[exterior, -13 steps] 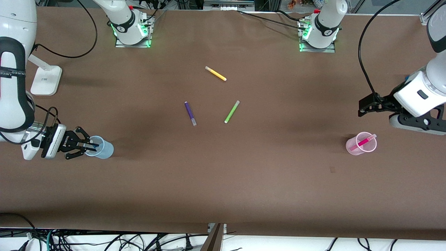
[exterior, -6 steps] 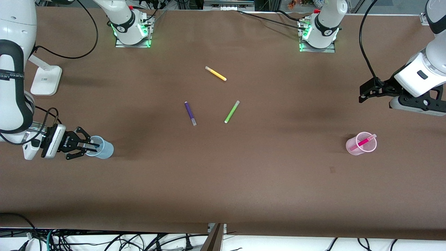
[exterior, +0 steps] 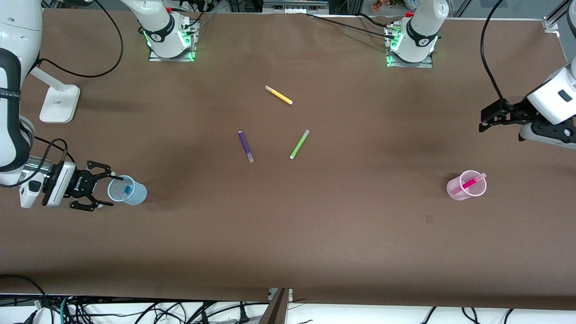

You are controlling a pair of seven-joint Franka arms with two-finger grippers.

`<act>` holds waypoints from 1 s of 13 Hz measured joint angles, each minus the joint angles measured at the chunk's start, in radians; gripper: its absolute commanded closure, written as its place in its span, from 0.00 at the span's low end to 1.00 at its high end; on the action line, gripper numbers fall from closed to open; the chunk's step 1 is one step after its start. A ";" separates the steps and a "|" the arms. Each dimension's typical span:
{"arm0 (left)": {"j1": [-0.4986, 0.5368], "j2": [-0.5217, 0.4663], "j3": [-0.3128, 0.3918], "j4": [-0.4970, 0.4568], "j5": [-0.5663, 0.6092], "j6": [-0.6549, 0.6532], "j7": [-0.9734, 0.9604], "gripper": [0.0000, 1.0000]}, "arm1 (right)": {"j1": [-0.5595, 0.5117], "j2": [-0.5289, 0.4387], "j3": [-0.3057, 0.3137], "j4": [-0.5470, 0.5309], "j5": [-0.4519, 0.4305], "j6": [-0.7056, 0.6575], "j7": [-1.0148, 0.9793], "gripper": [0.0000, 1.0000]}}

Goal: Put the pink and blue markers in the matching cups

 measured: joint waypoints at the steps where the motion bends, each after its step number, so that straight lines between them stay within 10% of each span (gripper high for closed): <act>1: 0.002 -0.004 0.005 0.000 0.000 -0.003 0.011 0.00 | 0.000 -0.001 0.000 0.033 -0.015 -0.027 0.067 0.00; 7: -0.006 -0.008 0.000 -0.001 0.000 -0.004 0.016 0.00 | 0.009 -0.049 0.014 0.278 -0.322 -0.241 0.728 0.00; 13: 0.001 -0.008 -0.034 -0.003 0.000 -0.006 0.007 0.00 | 0.019 -0.310 0.265 0.262 -0.840 -0.371 1.503 0.00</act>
